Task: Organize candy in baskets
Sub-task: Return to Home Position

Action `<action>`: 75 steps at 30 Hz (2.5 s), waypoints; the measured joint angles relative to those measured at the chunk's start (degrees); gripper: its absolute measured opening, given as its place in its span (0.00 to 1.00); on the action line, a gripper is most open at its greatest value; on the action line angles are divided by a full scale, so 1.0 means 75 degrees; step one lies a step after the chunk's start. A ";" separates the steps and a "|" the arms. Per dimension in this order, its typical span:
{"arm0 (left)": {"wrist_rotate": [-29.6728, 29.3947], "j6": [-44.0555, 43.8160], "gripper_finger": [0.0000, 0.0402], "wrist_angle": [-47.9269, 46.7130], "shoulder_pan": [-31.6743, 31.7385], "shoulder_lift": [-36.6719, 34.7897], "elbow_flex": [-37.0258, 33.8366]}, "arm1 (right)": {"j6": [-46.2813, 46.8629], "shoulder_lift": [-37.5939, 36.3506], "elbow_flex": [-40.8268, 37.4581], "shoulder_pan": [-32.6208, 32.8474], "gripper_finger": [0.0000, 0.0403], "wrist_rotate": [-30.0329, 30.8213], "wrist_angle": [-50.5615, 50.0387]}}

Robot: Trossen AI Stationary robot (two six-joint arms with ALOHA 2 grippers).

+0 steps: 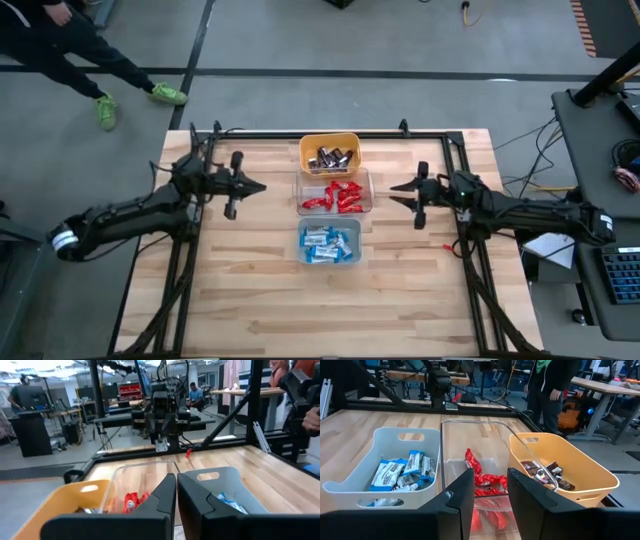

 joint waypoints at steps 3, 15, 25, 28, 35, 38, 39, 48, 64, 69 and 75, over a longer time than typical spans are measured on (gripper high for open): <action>0.0202 0.0000 0.00 -0.0040 0.0253 -0.0279 -0.0096 | -0.0033 -0.0230 -0.0045 0.0000 0.25 0.0001 -0.0087; 0.0386 -0.0337 0.00 0.1076 0.0667 -0.1054 -0.1214 | -0.0195 -0.0659 -0.0261 -0.0105 0.17 0.0193 -0.0231; 0.1744 -0.1093 0.00 0.1019 0.1800 -0.1887 -0.1343 | -0.0233 -0.1177 -0.0266 -0.0251 0.17 0.0196 -0.0833; 0.2023 -0.1201 0.00 0.0987 0.2161 -0.2006 -0.1343 | -0.0266 -0.1413 -0.0265 -0.0251 0.16 0.0196 -0.1037; 0.2378 -0.1126 0.00 0.0628 0.3040 -0.2013 -0.1346 | -0.0318 -0.2065 -0.0264 -0.0251 0.15 0.0673 -0.1666; 0.2261 -0.1322 0.00 0.0446 0.3142 -0.1947 -0.1346 | -0.0294 -0.2233 -0.0264 -0.0251 0.15 0.1009 -0.1737; 0.2146 -0.1522 0.00 0.0435 0.3142 -0.1925 -0.1344 | -0.0298 -0.2262 -0.0264 -0.0251 0.15 0.1005 -0.1727; 0.1630 -0.2695 0.00 0.0243 0.3127 -0.1637 -0.1326 | -0.0320 -0.2239 -0.0267 -0.0251 0.16 0.1014 -0.1831; 0.0749 -0.5484 0.00 -0.0627 0.3096 -0.1403 -0.1268 | 0.0924 -0.2238 -0.0267 -0.0251 0.14 0.2137 -0.2111; 0.0742 -0.9593 0.00 -0.0651 0.3048 -0.1290 -0.1155 | 0.0921 -0.2238 -0.0267 -0.0251 0.14 0.2140 -0.2112; -0.0085 -1.0975 0.00 -0.0481 0.1851 -0.0798 -0.0855 | 0.0919 -0.2246 -0.0267 -0.0248 0.14 0.2194 -0.2186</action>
